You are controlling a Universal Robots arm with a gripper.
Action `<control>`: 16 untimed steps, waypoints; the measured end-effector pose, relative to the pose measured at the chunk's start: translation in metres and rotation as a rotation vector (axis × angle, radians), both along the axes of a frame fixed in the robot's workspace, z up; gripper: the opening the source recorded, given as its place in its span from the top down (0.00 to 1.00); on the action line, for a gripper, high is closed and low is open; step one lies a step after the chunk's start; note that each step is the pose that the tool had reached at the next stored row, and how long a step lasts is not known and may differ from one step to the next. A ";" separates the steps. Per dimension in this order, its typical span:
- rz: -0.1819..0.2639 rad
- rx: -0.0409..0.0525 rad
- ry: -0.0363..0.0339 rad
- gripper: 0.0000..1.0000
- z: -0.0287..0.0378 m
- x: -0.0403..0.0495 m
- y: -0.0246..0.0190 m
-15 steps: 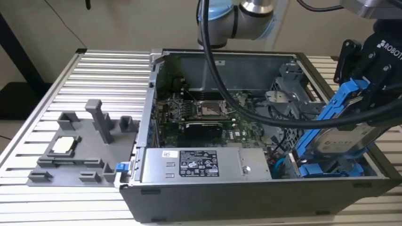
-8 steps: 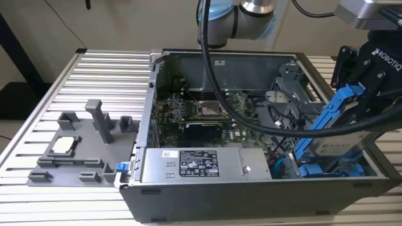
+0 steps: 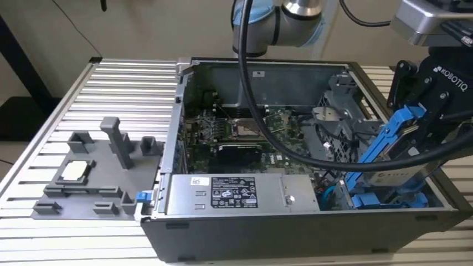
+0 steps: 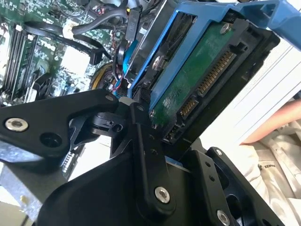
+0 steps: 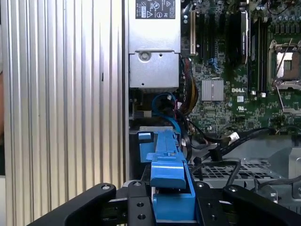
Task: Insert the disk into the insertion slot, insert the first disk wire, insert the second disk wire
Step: 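Insert the disk into the insertion slot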
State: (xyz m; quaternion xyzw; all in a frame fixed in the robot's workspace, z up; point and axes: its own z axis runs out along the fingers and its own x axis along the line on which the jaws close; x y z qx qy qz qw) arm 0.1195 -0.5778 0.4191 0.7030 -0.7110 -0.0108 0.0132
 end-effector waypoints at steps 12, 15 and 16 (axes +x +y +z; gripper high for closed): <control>0.007 0.0023 0.0000 0.67 -0.0052 0.0022 0.0019; 0.008 0.0026 0.0001 0.67 -0.0059 0.0029 0.0023; 0.009 0.0027 0.0000 0.67 -0.0062 0.0030 0.0025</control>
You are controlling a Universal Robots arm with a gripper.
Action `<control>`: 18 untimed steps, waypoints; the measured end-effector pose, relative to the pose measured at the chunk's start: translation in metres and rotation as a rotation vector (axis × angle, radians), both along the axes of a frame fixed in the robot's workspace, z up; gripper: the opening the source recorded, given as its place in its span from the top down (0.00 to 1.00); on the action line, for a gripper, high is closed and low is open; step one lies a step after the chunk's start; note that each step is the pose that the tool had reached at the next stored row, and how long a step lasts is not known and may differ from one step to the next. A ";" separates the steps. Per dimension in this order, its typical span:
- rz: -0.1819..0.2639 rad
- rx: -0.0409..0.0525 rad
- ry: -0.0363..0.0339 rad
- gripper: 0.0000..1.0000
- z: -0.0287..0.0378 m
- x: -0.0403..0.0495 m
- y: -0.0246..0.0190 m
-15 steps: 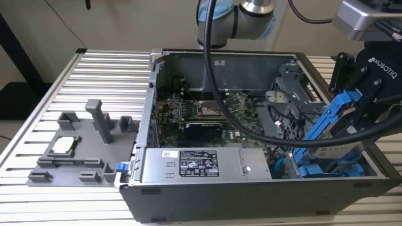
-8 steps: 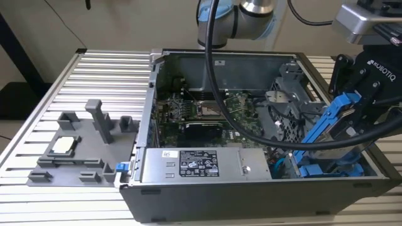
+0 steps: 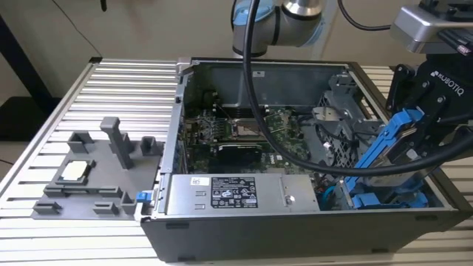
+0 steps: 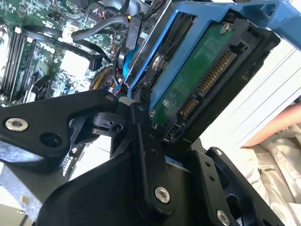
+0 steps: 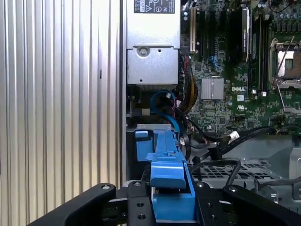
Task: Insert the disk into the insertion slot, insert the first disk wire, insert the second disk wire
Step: 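Insert the disk into the insertion slot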
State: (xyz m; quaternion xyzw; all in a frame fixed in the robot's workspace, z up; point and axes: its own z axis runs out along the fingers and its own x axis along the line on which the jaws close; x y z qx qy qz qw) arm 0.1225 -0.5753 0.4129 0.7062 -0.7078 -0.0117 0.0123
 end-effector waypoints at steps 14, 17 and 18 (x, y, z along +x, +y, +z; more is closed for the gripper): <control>0.004 0.0002 0.0000 0.67 -0.0163 0.0036 0.0047; 0.004 0.0003 0.0000 0.67 -0.0218 0.0040 0.0051; 0.005 0.0002 0.0000 0.67 -0.0235 0.0041 0.0051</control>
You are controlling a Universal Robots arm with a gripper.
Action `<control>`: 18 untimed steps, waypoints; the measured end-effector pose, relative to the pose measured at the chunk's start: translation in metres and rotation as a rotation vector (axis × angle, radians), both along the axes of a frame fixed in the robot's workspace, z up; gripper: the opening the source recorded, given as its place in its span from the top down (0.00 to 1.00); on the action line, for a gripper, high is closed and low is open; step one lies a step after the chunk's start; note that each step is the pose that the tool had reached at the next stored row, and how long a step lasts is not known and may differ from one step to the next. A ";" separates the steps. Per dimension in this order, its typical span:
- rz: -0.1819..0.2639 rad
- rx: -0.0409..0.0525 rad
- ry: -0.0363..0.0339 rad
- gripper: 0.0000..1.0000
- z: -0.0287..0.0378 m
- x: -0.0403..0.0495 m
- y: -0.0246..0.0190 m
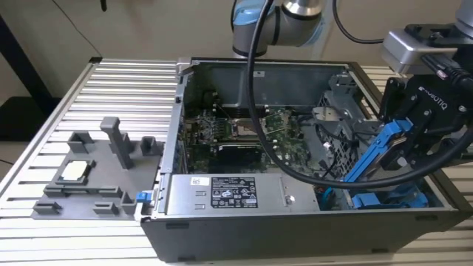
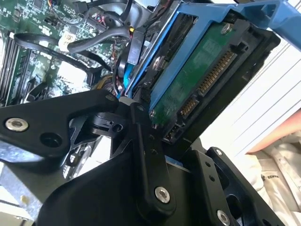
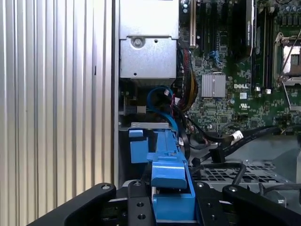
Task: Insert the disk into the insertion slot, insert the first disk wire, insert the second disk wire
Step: 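Insert the disk into the insertion slot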
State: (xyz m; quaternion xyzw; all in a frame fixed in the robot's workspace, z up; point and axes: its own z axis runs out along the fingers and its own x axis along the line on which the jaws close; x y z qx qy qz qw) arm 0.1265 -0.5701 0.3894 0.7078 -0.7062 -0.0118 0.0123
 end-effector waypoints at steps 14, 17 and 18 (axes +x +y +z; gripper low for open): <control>0.000 -0.0002 0.0000 0.53 -0.0012 0.0002 0.0000; 0.000 -0.0001 0.0000 0.53 0.0045 -0.0001 0.0000; 0.000 0.0000 -0.0001 0.53 0.0069 -0.0002 0.0001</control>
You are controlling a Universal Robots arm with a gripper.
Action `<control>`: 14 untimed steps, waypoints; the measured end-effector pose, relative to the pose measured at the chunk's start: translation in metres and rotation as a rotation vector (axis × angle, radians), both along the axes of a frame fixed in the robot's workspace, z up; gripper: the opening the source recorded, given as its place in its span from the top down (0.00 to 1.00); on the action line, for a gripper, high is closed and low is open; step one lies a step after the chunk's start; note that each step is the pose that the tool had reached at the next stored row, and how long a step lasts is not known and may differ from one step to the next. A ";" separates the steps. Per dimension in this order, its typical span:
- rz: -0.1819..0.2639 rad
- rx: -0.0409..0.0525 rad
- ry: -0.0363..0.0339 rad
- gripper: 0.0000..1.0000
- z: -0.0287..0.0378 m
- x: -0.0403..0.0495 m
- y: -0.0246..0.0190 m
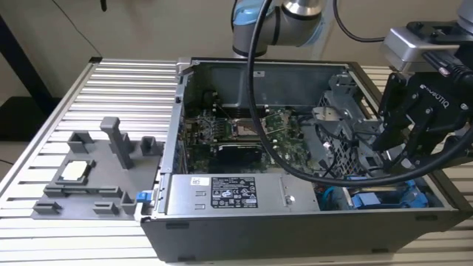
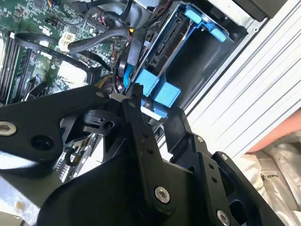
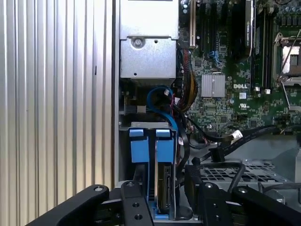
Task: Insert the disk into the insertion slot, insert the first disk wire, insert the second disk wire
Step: 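Insert the disk into the insertion slot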
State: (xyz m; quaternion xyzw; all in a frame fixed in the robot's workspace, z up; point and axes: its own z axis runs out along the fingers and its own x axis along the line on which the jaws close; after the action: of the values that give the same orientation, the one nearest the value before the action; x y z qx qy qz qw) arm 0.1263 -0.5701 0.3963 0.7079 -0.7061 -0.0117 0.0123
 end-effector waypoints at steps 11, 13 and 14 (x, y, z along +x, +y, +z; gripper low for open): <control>0.000 0.0788 -0.0889 0.53 0.0031 -0.0062 0.0004; 0.001 0.0939 -0.1219 0.53 0.0032 -0.0070 0.0005; 0.002 0.0979 -0.1400 0.53 0.0032 -0.0073 0.0005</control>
State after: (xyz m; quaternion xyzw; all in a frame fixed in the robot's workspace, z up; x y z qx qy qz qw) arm 0.1190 -0.5696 0.3995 0.7073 -0.7033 0.0033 -0.0718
